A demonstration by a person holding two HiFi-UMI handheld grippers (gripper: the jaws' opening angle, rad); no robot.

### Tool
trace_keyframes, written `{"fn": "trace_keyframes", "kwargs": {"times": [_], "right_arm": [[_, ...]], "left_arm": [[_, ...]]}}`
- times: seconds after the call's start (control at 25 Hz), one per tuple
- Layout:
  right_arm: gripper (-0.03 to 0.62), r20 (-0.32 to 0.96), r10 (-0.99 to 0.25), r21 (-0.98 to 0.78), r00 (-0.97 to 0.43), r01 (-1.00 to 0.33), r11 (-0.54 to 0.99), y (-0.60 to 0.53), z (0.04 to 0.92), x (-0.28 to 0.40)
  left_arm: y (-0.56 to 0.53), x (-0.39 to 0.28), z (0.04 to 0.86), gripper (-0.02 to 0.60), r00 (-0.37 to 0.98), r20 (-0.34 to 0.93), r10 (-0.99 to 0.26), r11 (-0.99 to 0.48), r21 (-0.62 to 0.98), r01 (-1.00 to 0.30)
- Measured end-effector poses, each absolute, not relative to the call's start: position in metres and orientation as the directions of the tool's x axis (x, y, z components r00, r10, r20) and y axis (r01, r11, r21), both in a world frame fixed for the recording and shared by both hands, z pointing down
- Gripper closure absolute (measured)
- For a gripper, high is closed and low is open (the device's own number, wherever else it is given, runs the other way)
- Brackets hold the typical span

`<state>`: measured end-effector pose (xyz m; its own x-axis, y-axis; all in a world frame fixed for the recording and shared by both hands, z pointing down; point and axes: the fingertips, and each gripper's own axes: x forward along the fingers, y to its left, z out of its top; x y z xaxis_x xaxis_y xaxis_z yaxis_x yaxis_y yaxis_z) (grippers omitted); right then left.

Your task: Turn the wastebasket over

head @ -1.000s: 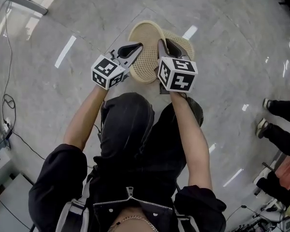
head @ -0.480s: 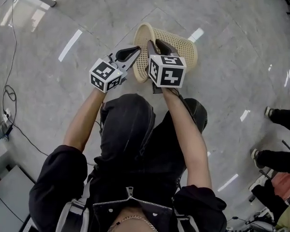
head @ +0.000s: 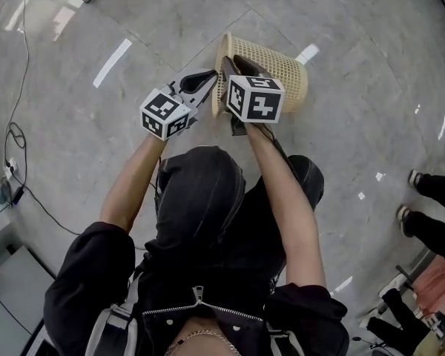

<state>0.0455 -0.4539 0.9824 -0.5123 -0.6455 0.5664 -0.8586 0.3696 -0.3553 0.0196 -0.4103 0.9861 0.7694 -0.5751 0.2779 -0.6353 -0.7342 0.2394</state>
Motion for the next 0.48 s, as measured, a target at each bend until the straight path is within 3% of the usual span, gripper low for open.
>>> {"fn": "trace_keyframes", "kwargs": {"times": [0.16,0.24,0.32,0.48], "right_arm": [[0.508,0.535,-0.642,-0.4,-0.549,-0.834,0.38,-0.456,0.978,0.046],[0.508,0.514,-0.649,-0.415,-0.561,-0.825,0.384,-0.456,0.975,0.052],[0.508,0.504,-0.672,-0.384,-0.542,-0.838,0.388,-0.459,0.969,0.065],[0.508,0.516,-0.703,-0.27,-0.489,-0.872,0.408,-0.46,0.961,0.095]], "left_arm": [[-0.41,0.023,0.977,0.557,0.774,0.261,-0.577,-0.732,0.257,-0.632],[-0.409,0.034,0.972,0.486,0.782,0.26,-0.567,-0.741,0.255,-0.621],[-0.411,0.045,0.972,0.449,0.779,0.279,-0.562,-0.749,0.228,-0.622],[-0.42,0.053,0.981,0.436,0.738,0.324,-0.592,-0.719,0.2,-0.666]]}}
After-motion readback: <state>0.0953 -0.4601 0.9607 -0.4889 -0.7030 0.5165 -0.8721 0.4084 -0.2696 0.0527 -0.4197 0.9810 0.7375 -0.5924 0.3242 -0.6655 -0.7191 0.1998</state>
